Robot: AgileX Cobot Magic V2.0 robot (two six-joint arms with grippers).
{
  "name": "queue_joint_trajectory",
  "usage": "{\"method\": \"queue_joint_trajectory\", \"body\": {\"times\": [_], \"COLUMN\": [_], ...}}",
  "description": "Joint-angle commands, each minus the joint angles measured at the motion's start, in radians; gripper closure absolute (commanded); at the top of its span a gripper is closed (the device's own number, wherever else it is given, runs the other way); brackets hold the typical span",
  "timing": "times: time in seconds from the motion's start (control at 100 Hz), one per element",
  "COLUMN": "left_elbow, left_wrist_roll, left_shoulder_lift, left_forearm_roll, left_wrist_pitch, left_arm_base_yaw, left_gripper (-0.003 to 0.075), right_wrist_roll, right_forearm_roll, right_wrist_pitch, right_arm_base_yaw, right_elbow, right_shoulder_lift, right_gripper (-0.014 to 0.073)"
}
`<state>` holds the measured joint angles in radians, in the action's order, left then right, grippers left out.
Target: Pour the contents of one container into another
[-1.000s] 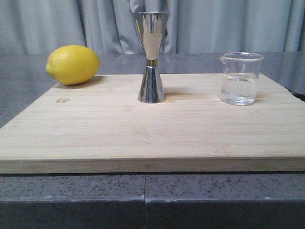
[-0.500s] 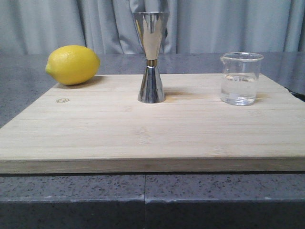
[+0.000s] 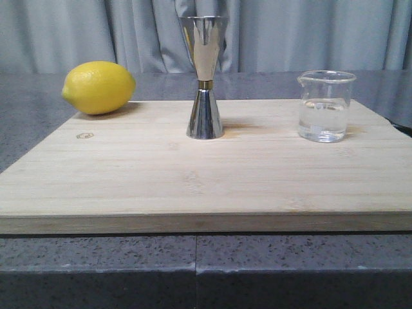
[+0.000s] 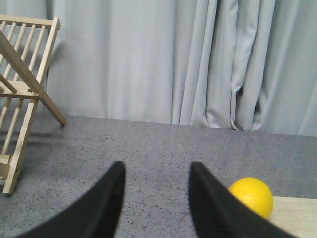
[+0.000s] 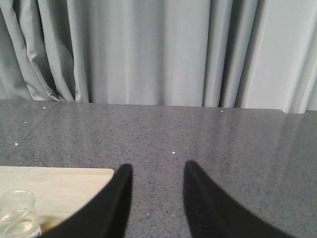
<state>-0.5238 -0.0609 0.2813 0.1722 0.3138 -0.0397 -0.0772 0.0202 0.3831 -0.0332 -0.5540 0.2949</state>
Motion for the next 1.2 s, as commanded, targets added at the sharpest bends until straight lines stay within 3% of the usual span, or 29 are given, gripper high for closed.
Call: {"method": "queue_joint_trajectory", "body": {"times": [0.0,0.06,0.11,0.66,0.8,0.97,1.09,1.19], "left_elbow": [-0.033,-0.033,-0.033,-0.033,-0.091,-0.217,-0.290,-0.318], "left_wrist_roll": [-0.003,-0.003,-0.003,-0.003,-0.011,-0.128,-0.255,-0.394], "left_shoulder_lift": [0.020,0.020,0.020,0.020,0.052,0.167,0.254,0.312], "left_forearm_roll": [0.003,0.003,0.003,0.021,0.017,0.035,0.140,0.279], "left_wrist_pitch": [-0.069,-0.069,-0.069,-0.036,0.099,0.324,0.427,0.461], "left_arm_base_yaw": [-0.007,-0.007,-0.007,-0.007,-0.007,-0.007,-0.007,-0.007], "left_gripper": [0.0161,0.0082,0.0069,0.0162,0.0189,0.0205,0.0206,0.0206], "right_wrist_roll": [0.000,0.000,0.000,0.000,0.000,-0.002,-0.009,-0.009], "right_forearm_roll": [-0.010,-0.010,-0.010,0.005,0.009,0.009,0.012,0.017], "right_wrist_pitch": [-0.082,-0.082,-0.082,-0.053,0.048,0.188,0.242,0.256], "right_arm_base_yaw": [-0.001,-0.001,-0.001,-0.001,-0.001,-0.001,-0.001,-0.001], "right_elbow": [-0.033,-0.033,-0.033,-0.033,-0.076,-0.150,-0.180,-0.188], "right_shoulder_lift": [0.021,0.021,0.021,0.021,0.045,0.132,0.195,0.241], "right_gripper": [0.0151,0.0134,0.0134,0.0134,0.0134,0.0133,0.0125,0.0050]}}
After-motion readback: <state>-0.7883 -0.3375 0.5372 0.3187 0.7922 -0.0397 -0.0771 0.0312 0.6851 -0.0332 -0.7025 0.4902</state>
